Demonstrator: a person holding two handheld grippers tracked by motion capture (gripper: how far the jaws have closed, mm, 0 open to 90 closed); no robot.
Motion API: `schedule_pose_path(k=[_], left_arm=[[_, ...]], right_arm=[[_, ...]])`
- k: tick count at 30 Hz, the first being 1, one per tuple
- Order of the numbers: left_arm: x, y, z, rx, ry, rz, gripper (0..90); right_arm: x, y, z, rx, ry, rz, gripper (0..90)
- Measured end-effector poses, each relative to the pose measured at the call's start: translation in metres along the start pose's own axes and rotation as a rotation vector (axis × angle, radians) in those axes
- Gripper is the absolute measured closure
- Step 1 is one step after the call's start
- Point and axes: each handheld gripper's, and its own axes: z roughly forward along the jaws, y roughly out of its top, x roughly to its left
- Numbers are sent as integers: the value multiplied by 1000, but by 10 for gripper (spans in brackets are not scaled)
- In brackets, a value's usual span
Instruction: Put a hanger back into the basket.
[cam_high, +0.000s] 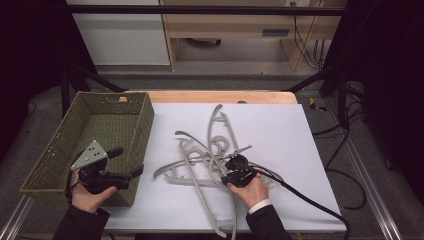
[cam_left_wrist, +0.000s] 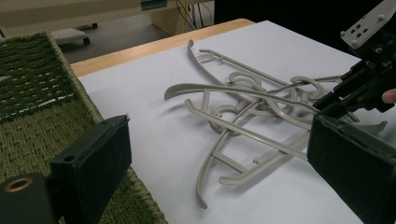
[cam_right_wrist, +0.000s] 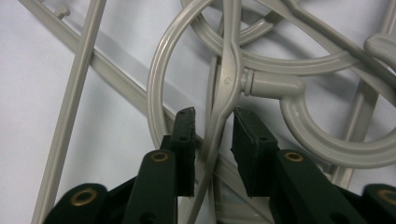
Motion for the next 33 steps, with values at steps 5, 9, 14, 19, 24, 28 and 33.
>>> schedule_pose_path(k=[5, 9, 14, 19, 24, 28, 33], left_arm=[[0, 0, -1, -3, -2, -3, 60], [-1, 1, -2, -8, 0, -2, 63], [-3, 0, 1, 5, -5, 5, 63], [-3, 0, 3, 11, -9, 5, 63], [-3, -1, 4, 13, -11, 4, 64], [-4, -1, 4, 14, -12, 5, 65], [-4, -1, 5, 17, -16, 6, 69]], right_arm=[[-1, 1, -1, 13, -7, 11, 755], [-2, 1, -4, 19, -20, 17, 799], [-2, 2, -5, 12, -15, 20, 819], [-4, 2, 0, -2, -10, 3, 699], [-4, 3, 2, -14, -14, 27, 670], [-3, 2, 3, -30, 6, 24, 771], [-3, 2, 1, -21, 0, 20, 807]])
